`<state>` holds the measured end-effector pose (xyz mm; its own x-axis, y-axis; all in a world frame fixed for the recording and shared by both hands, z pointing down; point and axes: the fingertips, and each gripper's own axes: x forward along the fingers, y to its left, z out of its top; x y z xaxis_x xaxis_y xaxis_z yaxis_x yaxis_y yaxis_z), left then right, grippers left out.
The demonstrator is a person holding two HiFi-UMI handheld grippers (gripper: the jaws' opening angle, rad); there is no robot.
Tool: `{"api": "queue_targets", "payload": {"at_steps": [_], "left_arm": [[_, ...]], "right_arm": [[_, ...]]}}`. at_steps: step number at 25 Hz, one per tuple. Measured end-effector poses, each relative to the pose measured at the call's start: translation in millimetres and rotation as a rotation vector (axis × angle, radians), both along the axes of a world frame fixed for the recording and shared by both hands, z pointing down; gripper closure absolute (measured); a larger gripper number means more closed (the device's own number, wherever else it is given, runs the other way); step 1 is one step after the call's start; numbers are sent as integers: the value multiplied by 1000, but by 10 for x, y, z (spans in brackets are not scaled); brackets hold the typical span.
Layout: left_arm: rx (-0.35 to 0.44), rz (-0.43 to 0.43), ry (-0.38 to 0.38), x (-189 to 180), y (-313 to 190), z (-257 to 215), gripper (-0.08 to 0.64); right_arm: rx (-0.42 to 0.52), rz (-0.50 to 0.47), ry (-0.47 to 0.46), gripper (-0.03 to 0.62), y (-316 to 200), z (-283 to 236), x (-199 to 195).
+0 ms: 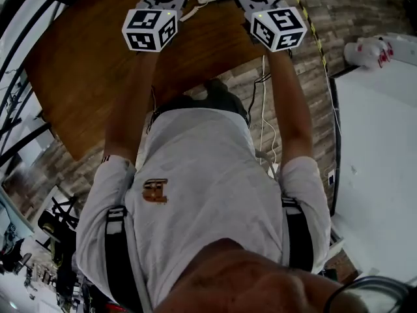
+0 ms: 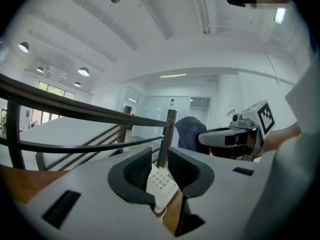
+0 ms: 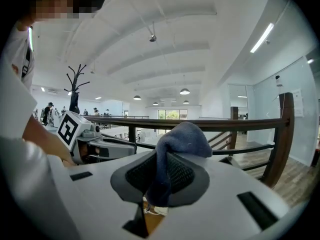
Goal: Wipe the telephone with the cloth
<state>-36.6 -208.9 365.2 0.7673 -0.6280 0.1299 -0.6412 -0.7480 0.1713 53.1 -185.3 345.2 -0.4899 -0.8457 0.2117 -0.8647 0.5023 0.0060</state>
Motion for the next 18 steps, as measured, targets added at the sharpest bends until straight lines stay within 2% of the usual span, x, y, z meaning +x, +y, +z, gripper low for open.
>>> {"api": "queue_targets", "payload": {"at_steps": [10,18], "left_arm": [[-136,-115,-76,435,-595,405,442],[-238,-217,-116,652,-938,707,430]], "right_arm": [[-108,-178,5,520,-788,314,417],[-207,-351,-5,520,-1236,528,498]]}}
